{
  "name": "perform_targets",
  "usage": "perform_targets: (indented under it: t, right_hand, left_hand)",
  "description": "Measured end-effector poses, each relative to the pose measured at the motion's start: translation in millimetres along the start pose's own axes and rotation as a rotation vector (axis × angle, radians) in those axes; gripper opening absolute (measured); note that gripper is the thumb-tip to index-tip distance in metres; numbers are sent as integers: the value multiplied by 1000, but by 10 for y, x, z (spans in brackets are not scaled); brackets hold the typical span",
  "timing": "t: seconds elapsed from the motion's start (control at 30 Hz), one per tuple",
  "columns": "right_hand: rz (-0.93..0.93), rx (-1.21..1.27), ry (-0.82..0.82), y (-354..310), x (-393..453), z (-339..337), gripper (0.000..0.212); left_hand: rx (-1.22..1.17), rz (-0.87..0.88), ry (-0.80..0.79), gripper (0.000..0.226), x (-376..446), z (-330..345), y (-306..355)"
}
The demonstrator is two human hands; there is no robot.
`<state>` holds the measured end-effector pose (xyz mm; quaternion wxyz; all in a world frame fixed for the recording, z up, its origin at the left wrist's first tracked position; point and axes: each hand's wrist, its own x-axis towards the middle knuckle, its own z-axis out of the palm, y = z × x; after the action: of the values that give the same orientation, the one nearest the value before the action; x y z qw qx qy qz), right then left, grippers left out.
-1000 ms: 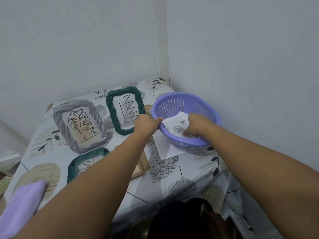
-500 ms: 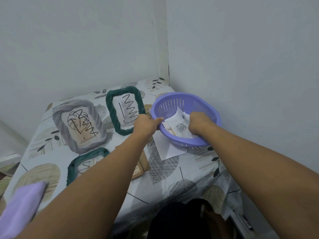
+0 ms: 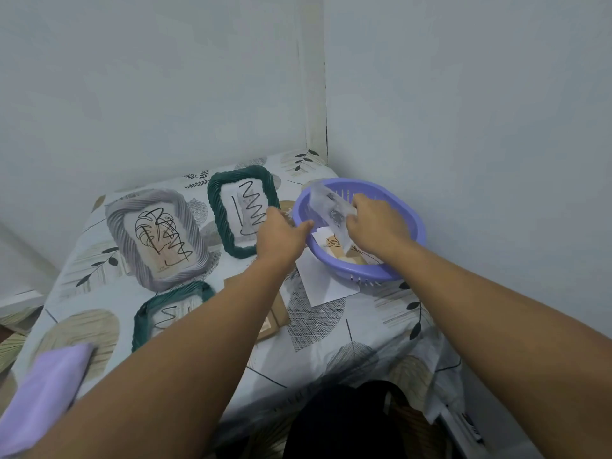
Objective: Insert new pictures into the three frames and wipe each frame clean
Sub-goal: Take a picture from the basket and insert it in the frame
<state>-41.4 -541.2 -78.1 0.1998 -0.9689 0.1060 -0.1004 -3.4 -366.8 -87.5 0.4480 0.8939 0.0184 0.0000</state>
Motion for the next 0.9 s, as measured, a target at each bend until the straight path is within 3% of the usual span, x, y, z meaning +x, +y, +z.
perform_targets:
  t: [0.1, 0.2, 0.3, 0.43, 0.5, 0.57, 0.67, 0.9]
  right_hand:
    - [-102, 57, 119, -209, -90, -37, 16]
    - [-184, 78, 182, -461, -197, -18, 17]
    - [-307, 34, 239, -719, -311, 46, 13]
    - [-492, -112, 266, -1015, -456, 166, 12]
    - [-588, -109, 249, -1147, -531, 231, 22]
    - [-619, -13, 165, -1287, -610, 336, 42]
    - [-490, 301, -20, -1455, -698, 486, 61]
    - [-26, 867, -523, -1839, -771, 809, 39]
  left_hand:
    - [-241, 73, 8, 40, -104, -132, 162]
    - [-459, -33, -68, 47, -196, -366, 294]
    - [-508, -110, -113, 52, -251, -617, 297]
    - [-517, -156, -16, 24, -284, -922, 120]
    - [-482, -178, 28, 23, -283, -1105, -54]
    - [-450, -200, 58, 18, -307, -1313, -248]
    - [-487, -216, 82, 6, -387, -1589, -503]
    - [-518, -312, -46, 15, -565, -2079, -1206]
